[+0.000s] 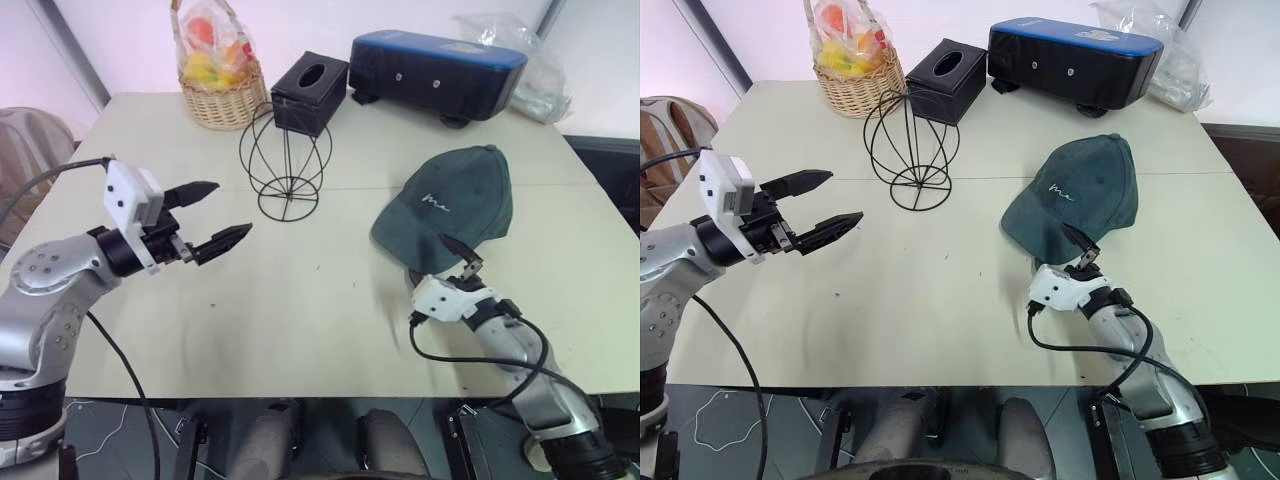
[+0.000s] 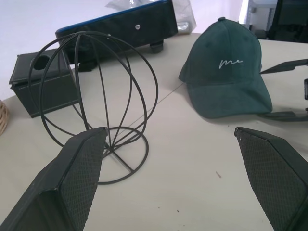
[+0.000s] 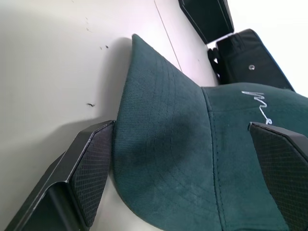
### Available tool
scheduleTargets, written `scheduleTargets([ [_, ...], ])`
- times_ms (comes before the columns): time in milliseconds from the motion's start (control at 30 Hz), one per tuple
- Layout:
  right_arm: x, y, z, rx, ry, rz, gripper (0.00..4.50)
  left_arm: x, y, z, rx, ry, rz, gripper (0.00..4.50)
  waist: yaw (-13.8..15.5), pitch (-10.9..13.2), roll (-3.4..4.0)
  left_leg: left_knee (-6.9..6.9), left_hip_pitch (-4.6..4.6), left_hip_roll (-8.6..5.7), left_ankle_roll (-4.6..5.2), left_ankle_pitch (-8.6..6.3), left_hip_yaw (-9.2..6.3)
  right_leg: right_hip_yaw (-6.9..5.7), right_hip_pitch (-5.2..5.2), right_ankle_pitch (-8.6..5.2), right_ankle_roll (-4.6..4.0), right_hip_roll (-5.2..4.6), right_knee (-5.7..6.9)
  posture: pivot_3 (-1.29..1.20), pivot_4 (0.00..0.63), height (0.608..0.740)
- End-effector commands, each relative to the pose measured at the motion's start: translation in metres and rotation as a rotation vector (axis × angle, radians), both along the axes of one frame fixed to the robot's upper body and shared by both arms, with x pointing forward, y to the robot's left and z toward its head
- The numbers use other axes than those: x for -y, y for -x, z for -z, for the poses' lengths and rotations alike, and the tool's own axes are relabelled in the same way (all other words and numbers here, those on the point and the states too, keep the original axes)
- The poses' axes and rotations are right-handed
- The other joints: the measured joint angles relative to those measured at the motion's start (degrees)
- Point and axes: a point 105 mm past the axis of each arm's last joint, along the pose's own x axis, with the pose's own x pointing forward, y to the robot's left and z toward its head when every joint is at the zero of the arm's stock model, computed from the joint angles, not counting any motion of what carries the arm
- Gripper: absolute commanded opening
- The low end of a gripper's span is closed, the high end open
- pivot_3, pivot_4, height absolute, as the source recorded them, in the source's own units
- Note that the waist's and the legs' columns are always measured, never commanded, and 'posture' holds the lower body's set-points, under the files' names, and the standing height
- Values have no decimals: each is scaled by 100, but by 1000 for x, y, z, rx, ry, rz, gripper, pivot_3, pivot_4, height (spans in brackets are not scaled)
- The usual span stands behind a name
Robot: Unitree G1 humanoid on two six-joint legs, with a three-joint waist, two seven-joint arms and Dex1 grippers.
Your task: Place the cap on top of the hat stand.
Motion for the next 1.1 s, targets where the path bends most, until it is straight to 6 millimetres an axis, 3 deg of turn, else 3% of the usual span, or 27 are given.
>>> scheduleTargets([
  [33, 2, 3, -8, 47, 8, 19, 4500, 1, 4, -12, 55, -12, 6, 4459, 6, 0, 0, 0, 0, 0, 0, 0, 0, 0, 0, 0, 0, 0, 0, 0, 150, 740],
  [200, 9, 8, -5, 46, 2, 60, 4500, 1, 5, -12, 53, -14, 5, 4459, 8, -1, -1, 1, 1, 0, 0, 0, 0, 0, 2, 0, 0, 0, 0, 0, 150, 740],
  [567, -5, 16, 11, -9, -67, 40, 4500, 1, 5, -12, 53, -18, 3, 4459, 1, -11, -15, -1, 8, 0, 0, 0, 0, 0, 6, 0, 0, 1, 1, 0, 150, 740],
  [900, -19, 12, 16, -13, -131, 27, 4500, 0, 6, -15, 56, -23, -2, 4459, -21, -14, -21, -10, 16, 2, -1, 0, 0, 3, 8, 0, -1, 3, 2, 0, 150, 740],
  [1100, -14, 6, 19, 0, -114, 50, 4500, 0, 6, -15, 57, -24, -6, 4459, -20, -16, -24, -11, 28, 2, -2, 0, 0, 4, 21, 0, -1, 3, 2, 0, 150, 740],
])
